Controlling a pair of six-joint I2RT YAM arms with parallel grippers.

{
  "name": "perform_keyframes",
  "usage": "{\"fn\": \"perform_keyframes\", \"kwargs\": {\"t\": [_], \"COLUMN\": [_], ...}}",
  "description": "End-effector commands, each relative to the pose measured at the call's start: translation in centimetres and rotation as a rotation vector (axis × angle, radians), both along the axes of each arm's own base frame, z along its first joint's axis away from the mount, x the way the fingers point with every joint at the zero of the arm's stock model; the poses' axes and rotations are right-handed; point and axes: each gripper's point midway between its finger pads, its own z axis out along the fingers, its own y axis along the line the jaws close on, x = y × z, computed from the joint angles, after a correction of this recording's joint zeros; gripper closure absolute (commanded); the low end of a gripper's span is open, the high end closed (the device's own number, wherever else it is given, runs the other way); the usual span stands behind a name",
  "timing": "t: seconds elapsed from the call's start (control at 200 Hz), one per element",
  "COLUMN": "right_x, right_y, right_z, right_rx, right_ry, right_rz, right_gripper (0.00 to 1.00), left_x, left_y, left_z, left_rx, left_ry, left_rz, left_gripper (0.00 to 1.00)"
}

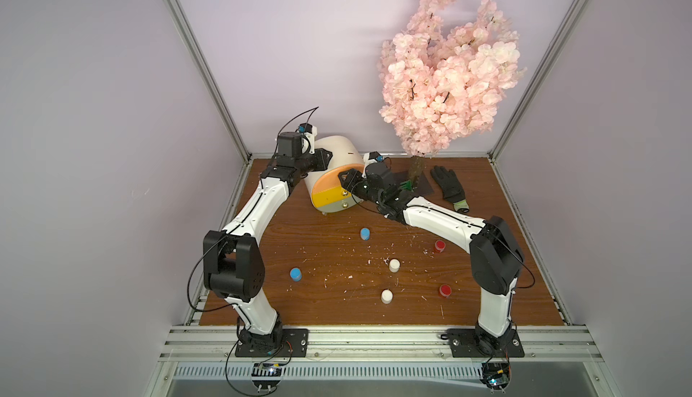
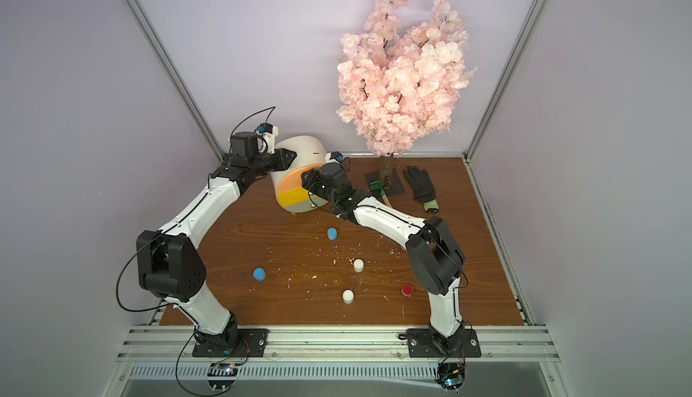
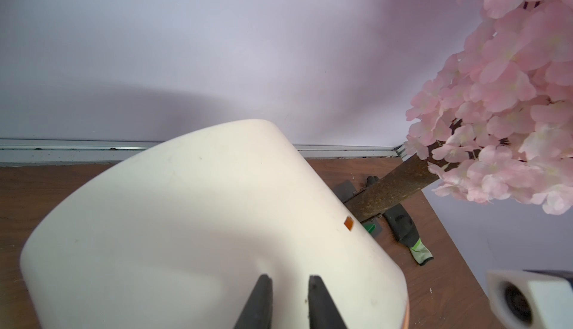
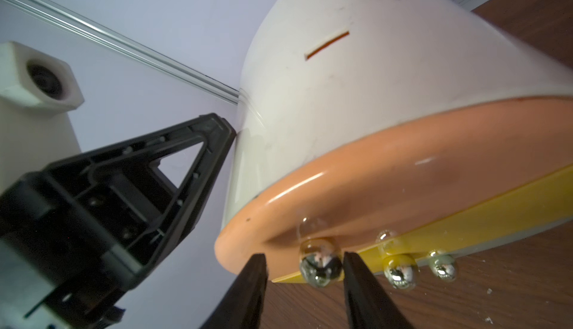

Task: Put the paint cans in the drawer according to color
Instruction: Open the drawer in the storage box.

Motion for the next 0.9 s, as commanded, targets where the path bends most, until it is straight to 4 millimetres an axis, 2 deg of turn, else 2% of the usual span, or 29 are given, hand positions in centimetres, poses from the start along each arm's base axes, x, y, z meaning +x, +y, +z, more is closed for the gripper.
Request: {"fn": "perform_keyframes", "kwargs": {"t": [0.0,0.26,0.666,0.896], "right_x": [0.8,0.8,1.1,0.9], "right_y": [0.6,1.1,0.6,0.3], "right_z": [2.5,3.3,3.2,3.2], "right_rx": [0.075,0.131,0.138,0.141], "right_ry": [-0.032,-0.065,-0.076,-0.080], "right_rz": [-0.004,0.000,-0.030,-0.042], "right_gripper": [0.53,0.59,0.65,0.77], "left_x": [-2.3,-2.9,-3.3,-3.5], "left_y": [0.2,0.5,0.8,1.0], "left_z": [-7.3,-8.0,-8.8,-9.1], "left_rx": [0.071,0.087,0.111,0.118], "left_ry": [0.235,0.252,0.272,0.279], "left_rz": [-0.006,0.000,0.002,0.004], "left_gripper": [0.74,0.74,0.73,0.73]}}
